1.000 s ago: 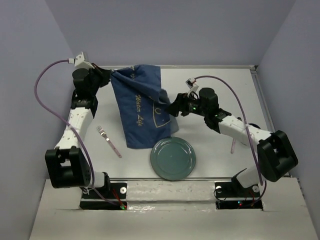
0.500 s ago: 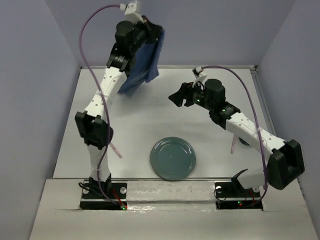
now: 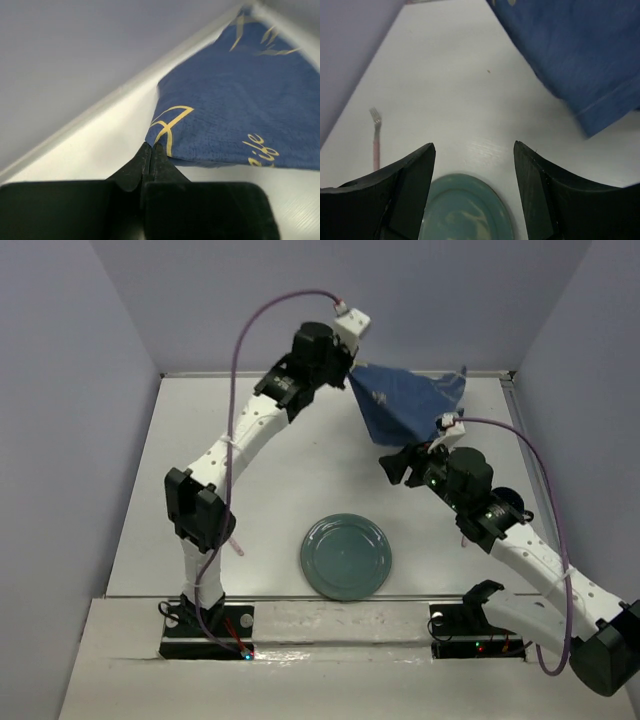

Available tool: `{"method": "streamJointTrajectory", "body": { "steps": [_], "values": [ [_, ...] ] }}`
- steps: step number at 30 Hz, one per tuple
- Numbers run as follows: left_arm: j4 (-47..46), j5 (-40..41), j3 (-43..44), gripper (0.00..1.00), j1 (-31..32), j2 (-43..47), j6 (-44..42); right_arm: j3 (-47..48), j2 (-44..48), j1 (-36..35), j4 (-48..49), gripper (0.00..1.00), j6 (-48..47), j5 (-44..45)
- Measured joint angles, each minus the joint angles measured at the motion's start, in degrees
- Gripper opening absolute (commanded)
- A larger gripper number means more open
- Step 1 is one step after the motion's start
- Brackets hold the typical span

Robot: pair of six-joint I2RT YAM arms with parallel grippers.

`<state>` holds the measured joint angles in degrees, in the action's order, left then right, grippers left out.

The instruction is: Set the dinner table for one person

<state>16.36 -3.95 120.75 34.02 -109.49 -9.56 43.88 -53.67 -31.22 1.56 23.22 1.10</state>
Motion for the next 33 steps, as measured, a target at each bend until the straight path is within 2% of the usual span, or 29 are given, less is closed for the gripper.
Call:
{"method": "streamJointTrajectory", "body": {
  "steps": [1,2,5,7,10,11,12,14,16,17,18,23,24,26,28,33],
  "values": [
    [0.0,1.6,-4.0,0.25,1.2,-0.5,-1.7,-1.6,0.7,0.0,-1.0,0.70,0.4,0.9],
    [0.1,2.8,-7.2,0.40,2.3,-1.7,-2.9,-3.0,1.2,0.0,-2.4,0.70,0.6,1.8],
    [0.4,5.0,-12.9,0.72,4.6,-6.9,-5.2,-5.3,1.9,0.0,-5.0,0.68,1.0,3.8],
    [0.4,5.8,-15.2,0.78,5.4,-9.4,-5.6,-5.7,1.6,0.0,-6.0,0.64,1.0,5.0],
    [-0.2,7.1,-18.1,0.78,5.5,-10.0,-4.8,-5.7,-1.3,0.0,-5.9,0.47,1.2,6.6],
    [-1.2,8.4,-18.8,0.77,5.4,-9.6,-4.0,-5.7,-2.8,0.0,-5.9,0.32,1.1,6.9],
    [-2.6,9.4,-19.7,0.77,5.3,-8.9,-3.3,-5.7,-4.5,0.0,-5.8,0.25,1.0,7.1],
    [-4.6,11.2,-21.8,0.74,4.8,-6.6,-1.2,-5.7,-9.6,0.0,-6.0,0.20,1.1,7.4],
    [-7.2,12.7,-24.7,0.68,3.8,-3.3,2.2,-5.7,-13.1,0.0,-6.2,0.25,1.0,7.3],
    [-8.0,12.9,-25.8,0.66,3.3,-2.1,3.6,-5.4,-15.0,0.0,-6.9,0.40,0.7,6.8],
    [-9.8,12.9,-28.2,0.65,2.2,0.0,6.8,-5.1,-15.9,0.0,-7.3,0.47,0.5,6.6],
    [-20.1,7.7,-44.9,0.58,-7.1,9.7,21.5,-2.1,-20.8,0.0,-10.3,0.49,-1.6,4.2],
    [-25.5,6.0,-52.6,0.57,-10.1,12.6,26.7,-1.5,-21.7,0.0,-10.8,0.49,-2.1,3.7],
    [-28.8,4.9,-61.5,0.57,-14.2,15.8,32.6,0.6,-24.3,-0.4,-12.7,0.50,-3.7,3.0],
    [-31.3,3.7,-67.4,0.57,-15.6,16.6,37.7,2.4,-26.6,-0.9,-14.5,0.50,-4.7,3.0],
    [-38.2,-2.0,-76.6,0.57,-13.4,16.6,47.2,5.4,-31.0,-1.2,-18.2,0.51,-6.7,4.0]
  ]
}}
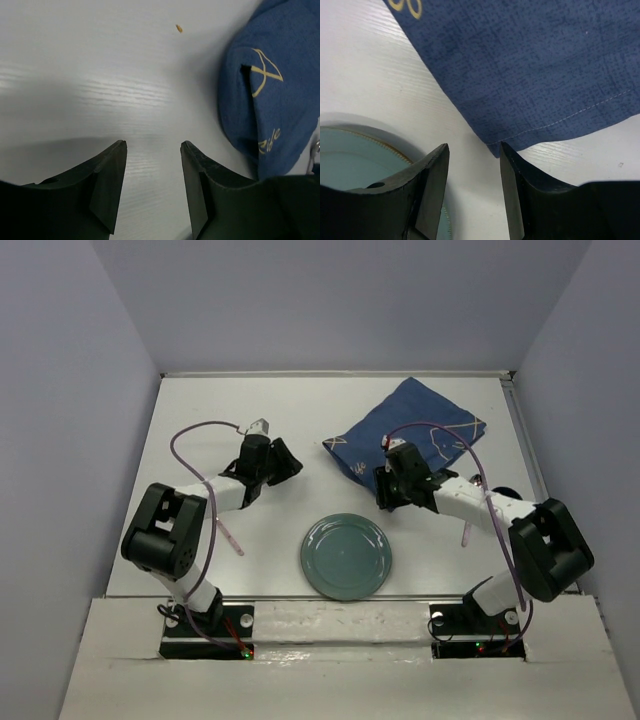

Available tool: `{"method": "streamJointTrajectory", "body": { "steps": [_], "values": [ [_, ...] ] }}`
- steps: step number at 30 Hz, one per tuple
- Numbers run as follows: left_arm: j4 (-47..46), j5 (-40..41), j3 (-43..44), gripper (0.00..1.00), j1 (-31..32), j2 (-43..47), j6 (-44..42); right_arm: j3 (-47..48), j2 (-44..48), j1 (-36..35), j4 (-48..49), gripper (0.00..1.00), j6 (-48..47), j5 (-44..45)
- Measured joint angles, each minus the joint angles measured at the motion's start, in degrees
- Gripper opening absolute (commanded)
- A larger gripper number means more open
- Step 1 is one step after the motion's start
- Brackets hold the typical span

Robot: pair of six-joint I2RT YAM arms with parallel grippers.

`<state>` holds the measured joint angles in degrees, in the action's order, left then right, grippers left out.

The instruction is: Set the dinner table for one person

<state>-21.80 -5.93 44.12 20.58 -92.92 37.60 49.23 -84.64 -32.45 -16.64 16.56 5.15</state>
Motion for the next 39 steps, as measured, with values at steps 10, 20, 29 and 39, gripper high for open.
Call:
{"method": "streamJointTrajectory", "body": {
  "steps": [10,20,29,39],
  "values": [
    [-9.2,-6.3,-3.4,0.56,1.2,-1.0,6.4,5.0,-10.1,0.0,-5.0,0.41,-1.4,2.7],
    [-9.9,-6.0,-3.4,0.54,5.3,-2.5,5.9,9.7,-13.3,0.0,-9.3,0.00,-1.4,7.4],
    [-4.5,-2.4,0.3,0.55,10.7,-2.5,-2.4,15.1,-0.7,0.0,-13.9,0.00,-1.4,12.1],
    [-4.3,2.2,2.2,0.59,16.7,-3.2,-8.3,26.6,4.6,0.0,-13.4,0.00,-1.7,17.2]
  ]
}}
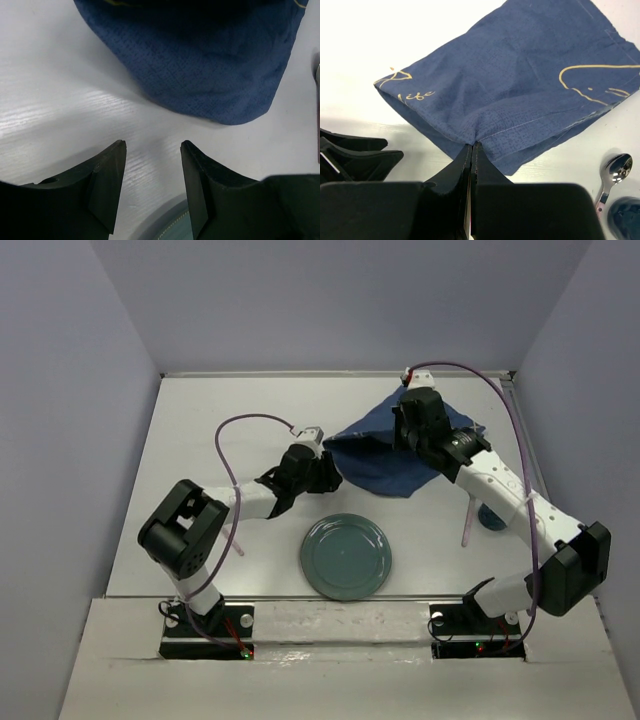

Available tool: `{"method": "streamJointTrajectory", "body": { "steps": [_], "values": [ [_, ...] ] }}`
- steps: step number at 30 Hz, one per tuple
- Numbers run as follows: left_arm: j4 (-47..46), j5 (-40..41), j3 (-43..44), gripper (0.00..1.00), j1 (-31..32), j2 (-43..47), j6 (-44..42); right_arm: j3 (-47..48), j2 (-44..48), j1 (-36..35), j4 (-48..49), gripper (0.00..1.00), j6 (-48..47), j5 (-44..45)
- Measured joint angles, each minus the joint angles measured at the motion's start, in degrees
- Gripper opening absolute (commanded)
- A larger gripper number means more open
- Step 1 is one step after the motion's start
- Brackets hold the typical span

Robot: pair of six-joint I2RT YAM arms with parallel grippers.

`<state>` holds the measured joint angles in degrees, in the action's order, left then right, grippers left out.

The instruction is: Set the dinner table for one person

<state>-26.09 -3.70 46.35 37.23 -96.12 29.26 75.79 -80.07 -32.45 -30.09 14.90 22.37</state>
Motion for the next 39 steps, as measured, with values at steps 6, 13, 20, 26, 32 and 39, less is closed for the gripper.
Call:
{"method": "streamJointTrajectory", "body": {
  "steps": [6,13,20,26,32,39],
  "values": [
    [-4.5,2.5,1.0,0.66,0.2,-3.8,-2.3,3.3,-0.5,0.0,-0.7,0.00,-0.8,1.4],
    [-7.9,0.2,8.6,0.71,0.2,-12.2,-3.9,4.4,-0.6,0.0,-0.9,0.00,-1.3,1.6],
    [-14.7,-3.4,10.7,0.00,0.2,-13.5,-2.4,4.4,-0.6,0.1,-0.9,0.00,-1.9,1.6],
    [-7.6,0.7,20.1,0.00,-1.2,-17.3,-4.8,4.4,-0.9,2.1,-0.2,0.00,-2.9,0.7],
    [10.9,6.3,45.4,0.00,-8.0,-20.8,-9.9,15.6,-9.3,11.3,3.4,0.00,-4.7,-6.5],
    [31.1,16.4,103.3,0.00,-12.9,-33.4,-18.6,52.5,-27.8,17.7,4.9,0.00,-9.8,-11.6]
  ]
}}
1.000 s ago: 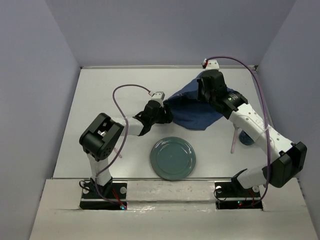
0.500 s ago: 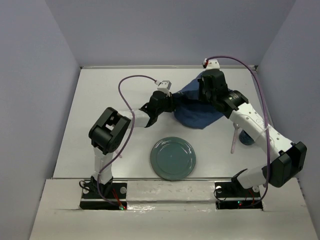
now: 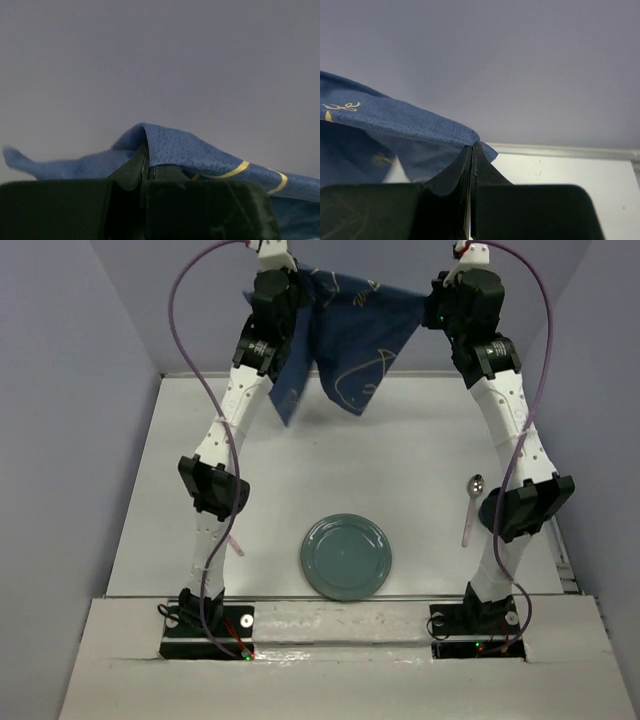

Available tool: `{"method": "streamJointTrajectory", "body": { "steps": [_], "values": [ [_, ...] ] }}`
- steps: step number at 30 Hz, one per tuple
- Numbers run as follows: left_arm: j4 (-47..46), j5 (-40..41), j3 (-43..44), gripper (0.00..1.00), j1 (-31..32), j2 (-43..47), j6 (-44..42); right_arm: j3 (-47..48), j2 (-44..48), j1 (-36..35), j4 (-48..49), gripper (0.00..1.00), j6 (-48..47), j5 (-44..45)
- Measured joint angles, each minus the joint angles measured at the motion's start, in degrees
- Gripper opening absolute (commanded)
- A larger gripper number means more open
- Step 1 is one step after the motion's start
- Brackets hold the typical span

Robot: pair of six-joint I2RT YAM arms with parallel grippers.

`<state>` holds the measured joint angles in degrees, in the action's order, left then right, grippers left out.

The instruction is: Set the dinner table for one person

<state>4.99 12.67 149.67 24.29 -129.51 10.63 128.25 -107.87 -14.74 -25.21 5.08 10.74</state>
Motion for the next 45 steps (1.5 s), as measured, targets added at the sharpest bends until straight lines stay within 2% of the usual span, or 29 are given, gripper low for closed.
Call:
{"method": "streamJointTrajectory", "body": {
  "steps": [2,3,5,6,8,9,10,13,17,19,21,25,26,28,29,30,32,35,36,40,41,42,43,45],
  "values": [
    [0.9,3.0,1.6,0.00,0.4,2.6,-2.2,3.3,0.0,-0.1,0.5,0.00,-1.3,-2.5],
    [1.9,5.2,1.2,0.00,0.9,4.8,-3.2,2.0,1.8,-0.3,1.9,0.00,-2.1,-4.4],
    [2.7,9.3,-2.6,0.00,1.5,9.3,-4.8,-5.9,7.5,-0.7,6.1,0.00,-3.2,-8.5],
    [2.7,11.0,-6.8,0.09,2.0,12.5,-5.4,-12.6,12.4,-0.8,7.8,0.00,-3.7,-11.2],
    [-3.8,13.1,-22.6,0.59,2.6,19.9,-6.3,-26.3,20.9,-1.0,13.4,0.00,-4.2,-16.2],
    [-7.2,14.2,-34.3,0.99,2.7,25.7,-6.8,-33.5,25.5,-1.1,15.4,0.00,-4.2,-18.7],
    [-12.4,15.2,-47.3,0.99,2.6,31.0,-6.6,-37.9,28.4,-1.2,16.9,0.00,-4.3,-19.8],
    [-19.8,16.5,-75.6,0.99,1.1,40.5,-3.5,-57.2,36.0,-1.1,23.3,0.00,-4.0,-21.4],
    [-23.0,17.8,-103.6,0.99,-0.6,51.4,5.0,-76.9,36.4,-1.1,25.4,0.00,-1.5,-21.3],
    [-23.2,17.8,-114.2,0.99,-0.6,60.3,11.0,-82.1,33.9,-1.1,25.2,0.00,0.0,-20.3],
    [-23.4,17.7,-119.3,0.99,-0.4,67.8,15.6,-85.6,31.9,-1.1,24.1,0.00,1.2,-19.1],
    [-24.9,16.0,-120.3,0.99,-0.4,71.9,21.4,-86.6,31.9,-1.1,20.9,0.00,4.3,-15.8],
    [-24.9,15.3,-120.3,0.99,-0.4,71.5,22.2,-86.6,32.8,-1.1,20.3,0.04,5.2,-14.5],
    [-24.6,14.2,-120.1,0.99,-0.4,69.2,23.1,-86.6,35.0,-1.1,18.8,0.33,6.7,-11.4],
    [-24.0,13.7,-119.8,0.99,-0.4,67.8,23.3,-86.6,36.8,-1.1,17.4,0.51,7.9,-8.9],
    [-23.2,13.0,-119.0,0.99,-0.4,64.9,23.4,-86.3,37.6,-1.1,16.2,0.75,8.9,-6.1],
    [-22.0,11.8,-117.5,0.99,-0.5,60.3,23.4,-85.9,38.4,-1.1,14.4,0.84,11.1,-1.9],
    [-21.5,7.5,-115.8,0.91,-2.6,53.7,23.5,-85.5,38.9,-1.0,11.5,0.85,13.0,3.0],
    [-21.7,6.6,-115.8,0.85,-3.4,53.0,23.6,-85.5,39.4,-1.0,10.8,0.85,13.4,3.1],
    [-21.8,5.1,-115.3,0.79,-7.2,49.0,24.3,-83.1,43.6,-1.0,7.8,0.82,14.2,0.2],
    [-22.0,4.8,-114.7,0.74,-8.0,47.6,24.5,-81.6,43.9,-1.0,7.8,0.79,14.2,-1.3],
    [-22.5,4.3,-114.3,0.74,-8.5,46.9,24.9,-80.2,43.9,-1.0,8.2,0.73,14.4,-3.5],
    [-22.9,4.0,-114.0,0.73,-9.0,46.2,25.3,-79.2,43.8,-1.0,9.0,0.72,14.4,-5.3],
    [-23.5,3.1,-112.2,0.70,-10.3,44.0,26.1,-78.4,43.4,-1.0,11.4,0.62,15.3,-8.7]
  ]
}}
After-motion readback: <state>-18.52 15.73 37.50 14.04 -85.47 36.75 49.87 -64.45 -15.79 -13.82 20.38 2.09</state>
